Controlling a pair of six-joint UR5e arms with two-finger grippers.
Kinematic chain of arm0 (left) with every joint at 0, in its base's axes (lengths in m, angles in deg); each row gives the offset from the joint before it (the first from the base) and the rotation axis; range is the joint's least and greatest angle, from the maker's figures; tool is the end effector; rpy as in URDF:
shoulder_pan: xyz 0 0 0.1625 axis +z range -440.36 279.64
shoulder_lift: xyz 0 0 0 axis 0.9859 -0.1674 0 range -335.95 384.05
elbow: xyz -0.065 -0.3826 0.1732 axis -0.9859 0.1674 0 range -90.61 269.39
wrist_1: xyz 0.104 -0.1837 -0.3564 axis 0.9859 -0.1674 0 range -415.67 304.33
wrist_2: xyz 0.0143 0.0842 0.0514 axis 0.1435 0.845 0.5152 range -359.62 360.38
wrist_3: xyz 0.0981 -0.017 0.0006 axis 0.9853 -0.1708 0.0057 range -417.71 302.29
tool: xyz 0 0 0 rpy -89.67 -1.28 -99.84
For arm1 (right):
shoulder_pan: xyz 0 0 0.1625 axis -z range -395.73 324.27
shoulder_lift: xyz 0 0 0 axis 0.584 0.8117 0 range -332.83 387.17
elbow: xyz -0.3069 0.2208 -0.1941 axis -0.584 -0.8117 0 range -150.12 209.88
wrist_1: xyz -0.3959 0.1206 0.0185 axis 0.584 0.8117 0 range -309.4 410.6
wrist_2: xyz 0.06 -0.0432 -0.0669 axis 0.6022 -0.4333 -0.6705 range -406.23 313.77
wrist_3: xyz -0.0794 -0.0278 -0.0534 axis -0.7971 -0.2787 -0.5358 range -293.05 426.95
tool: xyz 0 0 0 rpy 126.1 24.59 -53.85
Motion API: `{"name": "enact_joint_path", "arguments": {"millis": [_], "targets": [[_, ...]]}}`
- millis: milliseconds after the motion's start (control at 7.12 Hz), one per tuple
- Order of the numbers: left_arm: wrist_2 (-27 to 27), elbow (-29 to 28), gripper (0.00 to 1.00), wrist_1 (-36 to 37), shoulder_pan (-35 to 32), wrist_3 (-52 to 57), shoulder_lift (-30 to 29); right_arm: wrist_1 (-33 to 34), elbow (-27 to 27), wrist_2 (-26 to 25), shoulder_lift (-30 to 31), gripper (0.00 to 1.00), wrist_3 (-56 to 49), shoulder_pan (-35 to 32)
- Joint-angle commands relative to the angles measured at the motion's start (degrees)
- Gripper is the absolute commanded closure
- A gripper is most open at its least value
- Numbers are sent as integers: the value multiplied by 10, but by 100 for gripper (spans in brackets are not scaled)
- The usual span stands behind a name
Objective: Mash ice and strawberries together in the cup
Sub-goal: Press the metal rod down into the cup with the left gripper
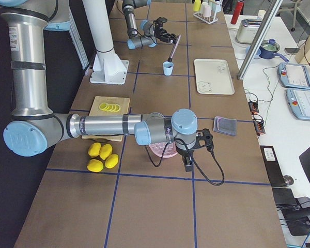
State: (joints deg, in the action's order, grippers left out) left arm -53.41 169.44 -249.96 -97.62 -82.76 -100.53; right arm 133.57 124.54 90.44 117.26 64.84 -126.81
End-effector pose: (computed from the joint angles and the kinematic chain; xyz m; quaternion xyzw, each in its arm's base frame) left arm 0.5137 -0.3607 0.2208 0.6648 0.5582 -0.0908 0.4882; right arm 0.0703 -0.5006 0.6032 0.1038 -0.3914 -0.0483 0.9131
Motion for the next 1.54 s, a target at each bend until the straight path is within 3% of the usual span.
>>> {"name": "enact_joint_path", "arguments": {"millis": [0, 1404], "targets": [[0, -12, 100, -7, 3, -1, -1, 0, 0, 0, 0, 0, 0, 0], [-1, -52, 100, -6, -1, -2, -3, 1, -1, 0, 0, 0, -1, 0]]}}
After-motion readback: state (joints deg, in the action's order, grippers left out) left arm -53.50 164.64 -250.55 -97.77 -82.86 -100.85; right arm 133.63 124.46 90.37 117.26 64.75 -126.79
